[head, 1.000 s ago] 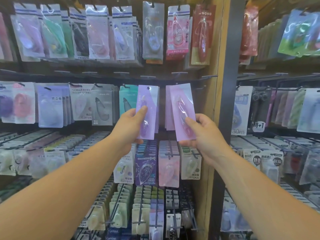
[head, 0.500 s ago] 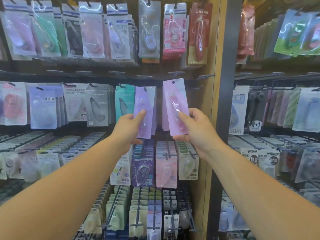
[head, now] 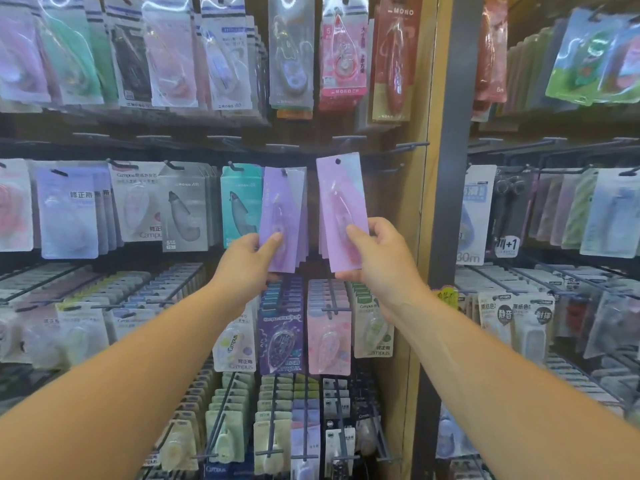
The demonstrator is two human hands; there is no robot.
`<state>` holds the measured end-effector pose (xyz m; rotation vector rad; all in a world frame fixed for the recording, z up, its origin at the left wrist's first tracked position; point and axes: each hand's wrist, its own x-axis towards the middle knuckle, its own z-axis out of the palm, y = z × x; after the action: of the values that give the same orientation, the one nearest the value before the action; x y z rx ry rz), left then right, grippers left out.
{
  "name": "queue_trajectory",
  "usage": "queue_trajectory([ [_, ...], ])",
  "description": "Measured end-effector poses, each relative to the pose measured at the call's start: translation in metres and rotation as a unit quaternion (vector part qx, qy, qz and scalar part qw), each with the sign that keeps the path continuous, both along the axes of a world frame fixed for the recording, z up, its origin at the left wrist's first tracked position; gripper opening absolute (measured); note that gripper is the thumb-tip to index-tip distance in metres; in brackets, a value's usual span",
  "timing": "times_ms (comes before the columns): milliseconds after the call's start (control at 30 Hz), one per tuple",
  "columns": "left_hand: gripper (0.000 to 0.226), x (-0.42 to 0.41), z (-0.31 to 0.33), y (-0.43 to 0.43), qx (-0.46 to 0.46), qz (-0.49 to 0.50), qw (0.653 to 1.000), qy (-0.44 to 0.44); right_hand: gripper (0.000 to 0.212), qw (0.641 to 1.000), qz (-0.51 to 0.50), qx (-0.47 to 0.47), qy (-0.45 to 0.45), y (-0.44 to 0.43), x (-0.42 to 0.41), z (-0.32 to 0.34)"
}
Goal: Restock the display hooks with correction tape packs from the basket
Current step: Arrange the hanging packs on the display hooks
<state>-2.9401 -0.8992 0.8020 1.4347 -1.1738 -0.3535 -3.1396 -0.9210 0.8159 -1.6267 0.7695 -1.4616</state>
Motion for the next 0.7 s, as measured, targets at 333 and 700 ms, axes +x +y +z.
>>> queue_trajectory([
  [333,0.052,-0.009,-0.003,-0.007,0.006,0.01,1.0,-0.013,0.019,1.0,-0.012,-0.014,-0.024,-0.001,-0.003,-0.006],
  [700,0.046,-0.005,0.007,-0.004,0.044,-0.008,0.999,-0.008,0.014,1.0,-0.01,-0.01,-0.016,-0.002,0.0,-0.002],
])
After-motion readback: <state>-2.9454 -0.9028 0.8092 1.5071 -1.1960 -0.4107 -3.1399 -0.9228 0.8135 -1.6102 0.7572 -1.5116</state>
